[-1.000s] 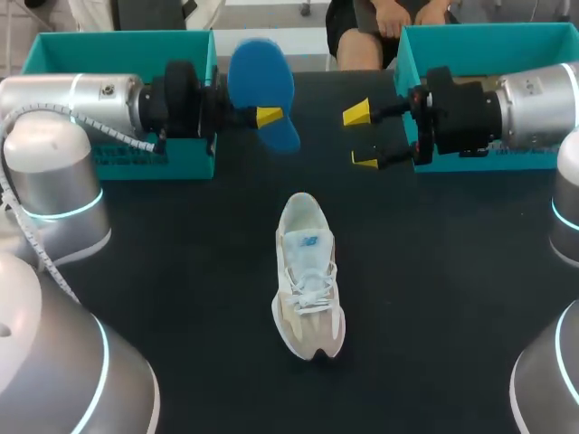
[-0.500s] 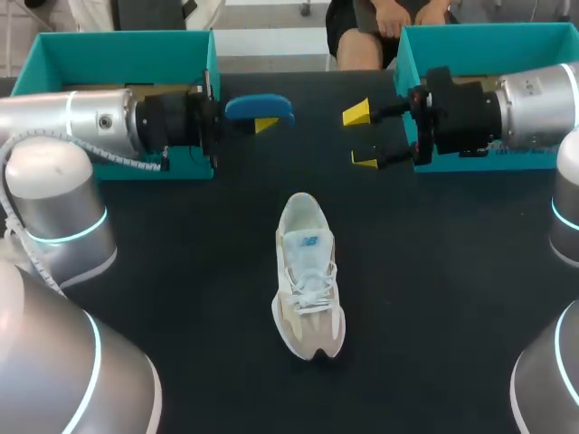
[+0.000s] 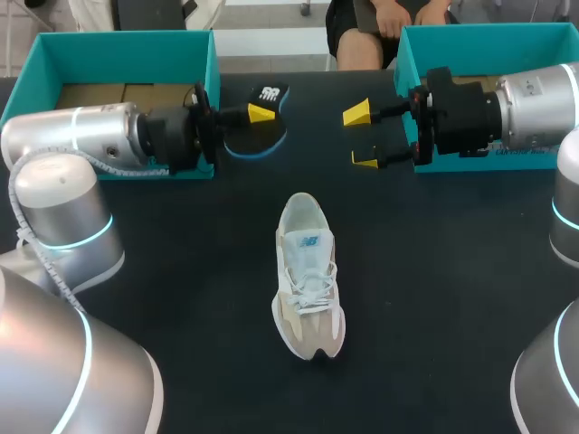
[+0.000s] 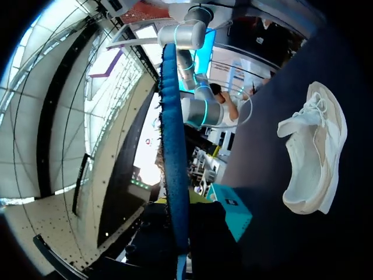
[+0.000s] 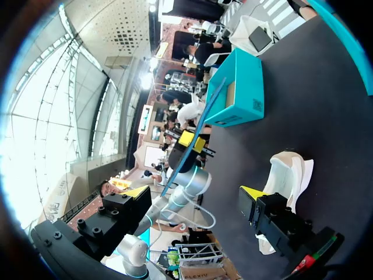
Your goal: Take the shoe out of the shoebox, open the shoe tongue, remove and reinsert the insole, then place the shoe into the shoebox
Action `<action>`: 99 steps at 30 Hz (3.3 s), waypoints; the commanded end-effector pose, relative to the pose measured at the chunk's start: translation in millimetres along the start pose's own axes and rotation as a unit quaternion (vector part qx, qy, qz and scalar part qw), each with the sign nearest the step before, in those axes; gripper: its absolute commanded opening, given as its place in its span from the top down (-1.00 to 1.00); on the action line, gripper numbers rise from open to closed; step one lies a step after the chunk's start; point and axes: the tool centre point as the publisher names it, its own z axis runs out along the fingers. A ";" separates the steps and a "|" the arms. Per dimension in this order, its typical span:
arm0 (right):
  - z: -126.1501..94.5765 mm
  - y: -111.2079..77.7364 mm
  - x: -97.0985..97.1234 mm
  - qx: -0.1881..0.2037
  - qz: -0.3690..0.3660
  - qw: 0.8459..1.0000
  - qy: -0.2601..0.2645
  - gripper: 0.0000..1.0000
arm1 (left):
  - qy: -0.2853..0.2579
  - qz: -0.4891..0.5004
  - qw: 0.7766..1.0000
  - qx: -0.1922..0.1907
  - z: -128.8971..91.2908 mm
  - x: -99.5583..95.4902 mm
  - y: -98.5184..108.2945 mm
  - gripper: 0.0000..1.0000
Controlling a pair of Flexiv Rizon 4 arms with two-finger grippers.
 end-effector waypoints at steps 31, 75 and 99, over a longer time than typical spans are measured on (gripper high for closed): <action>27.7 13.0 -7.0 0.034 -0.008 0.999 0.025 -1.00 | 0.011 0.213 0.977 -0.006 31.9 9.9 13.1 1.00; 63.0 15.7 -21.8 0.037 -0.013 0.997 0.066 0.63 | -0.040 0.219 0.974 -0.037 81.8 17.2 3.1 1.00; 63.2 15.1 -21.8 0.031 -0.018 0.998 0.051 1.00 | -0.028 0.170 0.984 -0.052 67.4 4.9 -2.8 -1.00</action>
